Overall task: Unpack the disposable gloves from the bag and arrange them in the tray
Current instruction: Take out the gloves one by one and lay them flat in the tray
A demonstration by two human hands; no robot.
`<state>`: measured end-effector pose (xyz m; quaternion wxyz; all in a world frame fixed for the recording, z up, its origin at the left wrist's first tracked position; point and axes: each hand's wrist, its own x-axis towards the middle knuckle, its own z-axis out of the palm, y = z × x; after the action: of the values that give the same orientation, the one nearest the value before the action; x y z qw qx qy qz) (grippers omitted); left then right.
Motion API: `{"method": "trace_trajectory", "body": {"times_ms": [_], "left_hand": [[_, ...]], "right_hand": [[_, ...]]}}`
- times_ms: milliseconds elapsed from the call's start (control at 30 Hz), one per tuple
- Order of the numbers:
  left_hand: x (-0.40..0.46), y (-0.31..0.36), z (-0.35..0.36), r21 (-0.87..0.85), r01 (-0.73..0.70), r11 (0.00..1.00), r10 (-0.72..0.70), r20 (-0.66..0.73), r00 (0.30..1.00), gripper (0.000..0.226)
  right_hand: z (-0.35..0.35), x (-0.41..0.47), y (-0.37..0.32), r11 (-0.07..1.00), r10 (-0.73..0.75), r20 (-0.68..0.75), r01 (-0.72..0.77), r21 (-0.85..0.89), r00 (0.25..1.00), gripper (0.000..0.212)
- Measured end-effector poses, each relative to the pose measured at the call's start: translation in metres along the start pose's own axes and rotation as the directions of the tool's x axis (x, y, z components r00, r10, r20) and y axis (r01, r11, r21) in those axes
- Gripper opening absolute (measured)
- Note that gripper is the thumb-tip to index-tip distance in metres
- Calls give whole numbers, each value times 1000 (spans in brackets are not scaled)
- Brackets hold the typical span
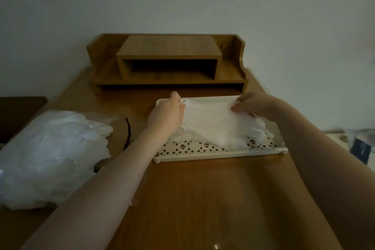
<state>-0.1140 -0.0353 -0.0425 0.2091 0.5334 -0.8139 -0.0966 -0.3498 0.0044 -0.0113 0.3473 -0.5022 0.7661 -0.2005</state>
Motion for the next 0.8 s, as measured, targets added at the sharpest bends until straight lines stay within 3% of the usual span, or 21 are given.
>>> {"method": "trace_trajectory", "body": {"times_ms": [133,333,433,500,567,600,667,733,800], "left_hand": [[7,1,11,160,1,987,-6,32,999,35],[11,1,17,246,74,967,-96,80,992,44],[8,4,14,235,89,968,-117,108,987,56],[5,7,11,242,22,970,-33,39,999,63],[4,15,7,232,-124,965,143,-68,987,58],[5,22,4,223,-216,951,238,-79,968,52],[6,37,6,212,-377,902,383,11,924,48],[5,44,17,185,-434,882,398,203,895,50],[4,36,29,204,-392,897,289,399,870,53]], "right_hand": [[1,14,3,981,-43,-22,38,-191,999,17],[5,29,8,952,-207,-200,149,-268,958,16],[15,30,11,947,-182,-236,105,-305,954,18],[22,28,15,881,-214,-263,70,-467,941,37],[29,18,8,808,-368,-334,120,-577,868,47],[35,12,2,759,-474,-317,199,-619,822,49],[52,3,-10,627,-620,-109,407,-664,777,49],[72,-1,-11,573,-564,132,501,-648,815,56],[79,-1,-1,599,-418,227,455,-659,880,70]]}}
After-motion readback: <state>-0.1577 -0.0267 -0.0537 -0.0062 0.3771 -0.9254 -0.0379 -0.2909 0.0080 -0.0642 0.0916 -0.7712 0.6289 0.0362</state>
